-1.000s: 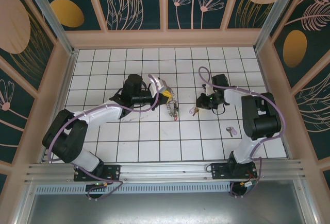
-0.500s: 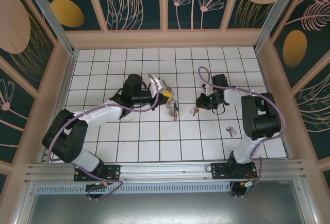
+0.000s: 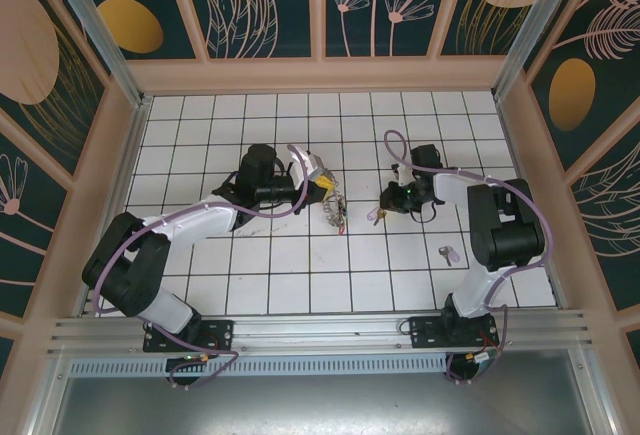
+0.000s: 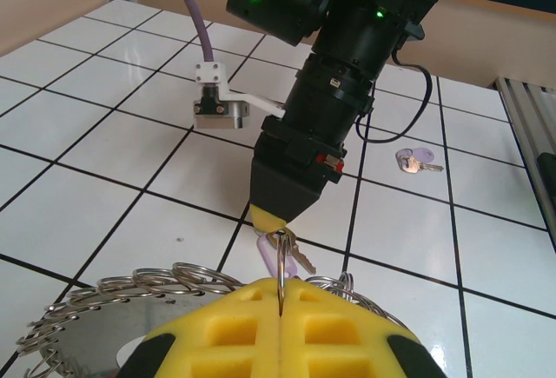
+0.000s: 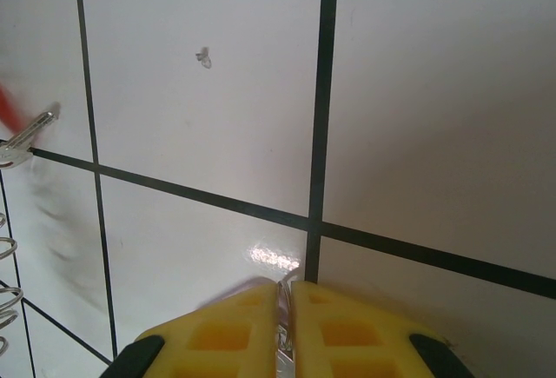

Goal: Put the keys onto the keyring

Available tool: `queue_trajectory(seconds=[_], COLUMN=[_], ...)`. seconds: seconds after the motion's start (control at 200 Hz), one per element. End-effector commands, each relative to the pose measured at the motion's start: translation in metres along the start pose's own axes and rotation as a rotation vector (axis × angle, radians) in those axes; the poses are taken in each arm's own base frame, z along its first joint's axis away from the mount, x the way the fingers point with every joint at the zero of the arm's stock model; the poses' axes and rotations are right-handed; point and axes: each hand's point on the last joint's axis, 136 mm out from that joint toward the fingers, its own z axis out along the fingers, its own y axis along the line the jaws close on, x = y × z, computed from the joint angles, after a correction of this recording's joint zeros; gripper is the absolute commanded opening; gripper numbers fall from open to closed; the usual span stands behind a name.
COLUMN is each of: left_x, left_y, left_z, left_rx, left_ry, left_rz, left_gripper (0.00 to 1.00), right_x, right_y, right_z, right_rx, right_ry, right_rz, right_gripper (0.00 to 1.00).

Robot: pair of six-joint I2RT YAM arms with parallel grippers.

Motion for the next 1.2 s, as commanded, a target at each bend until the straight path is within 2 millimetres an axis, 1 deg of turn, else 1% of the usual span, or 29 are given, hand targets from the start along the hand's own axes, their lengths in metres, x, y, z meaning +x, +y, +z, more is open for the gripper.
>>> queue_trajectory(seconds=[0.0,0.36,0.49,0.656,0.746,0.866,0.936,0.986,1.056,1.196], left_x=[-0.022,-0.022,-0.022,-0.022,-0.021,-0.023,-0.024,-0.024,-0.026,-0.031], left_y=[-0.002,-0.001,-0.001,-0.001,0.000,-0.001,0.000,0.000,-0.001,-0.004], left_z=[0.002,0.003,0.003,0.004,0.004,0.004,0.003,0.004,0.004,0.002], left_rx=[0.020,0.019,0.021,0.022,0.021,0.020,0.019,0.020,0.025,0.034], left_ry=[-0.048,-0.048,-0.047,-0.046,-0.044,-0.048,-0.051,-0.051,-0.056,-0.074], left_rz=[0.053,0.052,0.054,0.052,0.050,0.056,0.056,0.054,0.055,0.061], left_gripper=[0.00,0.00,0.00,0.00,0.00,0.00,0.00,0.00,0.00,0.00], right_x=[0.004,0.002,0.003,0.004,0.000,-0.009,-0.016,-0.021,-0.026,-0.026], right_y=[0.001,0.003,0.001,-0.001,0.000,0.011,0.025,0.034,0.052,0.082], right_z=[0.005,0.003,0.004,0.005,0.002,-0.012,-0.025,-0.036,-0.056,-0.093], right_rx=[-0.009,-0.014,-0.008,-0.001,0.010,-0.012,-0.050,-0.071,-0.119,-0.189], right_ry=[0.014,0.007,0.010,0.012,-0.008,-0.075,-0.141,-0.199,-0.288,-0.454], right_rz=[0.010,0.003,0.005,0.001,-0.010,-0.067,-0.134,-0.180,-0.266,-0.420], right_gripper=[0.12,0.06,0.06,0.02,0.00,0.00,0.00,0.00,0.00,0.00])
